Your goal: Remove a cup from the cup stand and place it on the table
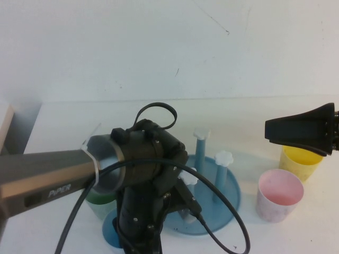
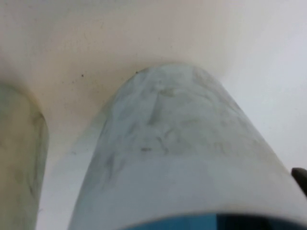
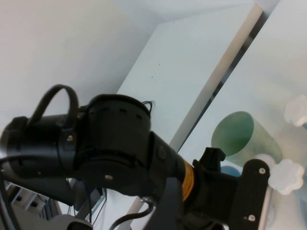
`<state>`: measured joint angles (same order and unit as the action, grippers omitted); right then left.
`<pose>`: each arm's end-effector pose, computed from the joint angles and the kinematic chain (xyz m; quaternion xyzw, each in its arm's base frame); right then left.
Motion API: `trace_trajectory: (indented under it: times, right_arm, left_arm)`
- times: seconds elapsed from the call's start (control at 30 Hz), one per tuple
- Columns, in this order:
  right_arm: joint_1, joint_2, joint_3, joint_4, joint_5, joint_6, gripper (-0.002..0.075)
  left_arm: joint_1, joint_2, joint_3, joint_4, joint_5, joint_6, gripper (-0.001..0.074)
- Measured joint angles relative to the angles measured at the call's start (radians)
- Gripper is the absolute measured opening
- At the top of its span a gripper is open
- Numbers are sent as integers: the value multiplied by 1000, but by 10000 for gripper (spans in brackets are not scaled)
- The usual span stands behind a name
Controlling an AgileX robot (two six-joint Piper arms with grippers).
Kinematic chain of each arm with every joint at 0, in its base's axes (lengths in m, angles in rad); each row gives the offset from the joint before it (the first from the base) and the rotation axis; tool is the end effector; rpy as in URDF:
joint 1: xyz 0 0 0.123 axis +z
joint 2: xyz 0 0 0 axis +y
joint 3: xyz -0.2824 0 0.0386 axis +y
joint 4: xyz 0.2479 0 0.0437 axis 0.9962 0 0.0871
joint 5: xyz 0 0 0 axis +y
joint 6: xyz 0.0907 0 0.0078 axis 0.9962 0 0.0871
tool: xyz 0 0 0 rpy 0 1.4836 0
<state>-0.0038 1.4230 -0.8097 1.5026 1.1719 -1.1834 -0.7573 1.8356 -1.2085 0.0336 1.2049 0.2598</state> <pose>0.2524 0.0828 0.2784 -0.1525 0.7755 0.5324 0.3032 0.2357 -0.2189 0.1858 -0.4914 -0.8664 -0.0360 0.0805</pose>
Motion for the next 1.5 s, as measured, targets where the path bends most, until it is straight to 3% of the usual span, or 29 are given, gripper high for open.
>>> trace_trajectory:
  times: [0.2, 0.7, 0.83, 0.97, 1.07, 1.13, 1.33, 1.5]
  right_arm:
    - [0, 0, 0, -2, 0, -1, 670]
    - [0, 0, 0, -2, 0, -16, 669]
    - [0, -2, 0, -2, 2, -23, 659]
    - [0, -37, 0, 2, 2, -23, 629]
    - [0, -111, 0, 15, 2, -23, 568]
    - [0, -176, 0, 19, 2, -23, 509]
    - [0, -447, 0, 0, -5, -32, 262]
    - [0, -690, 0, -247, -239, 16, 110]
  left_arm:
    - [0, 12, 0, -4, -2, -10, 302]
    - [0, -184, -51, -49, 2, -30, 321]
    - [0, -279, -70, -104, 8, -44, 295]
    - [0, -412, -75, -173, 14, -48, 165]
    - [0, -529, -77, -206, 21, -51, 53]
    - [0, -616, -68, -217, 17, -66, 22]
    - [0, -984, 124, -219, -252, -150, 3]
    - [0, -1342, 402, -148, -541, -295, 0]
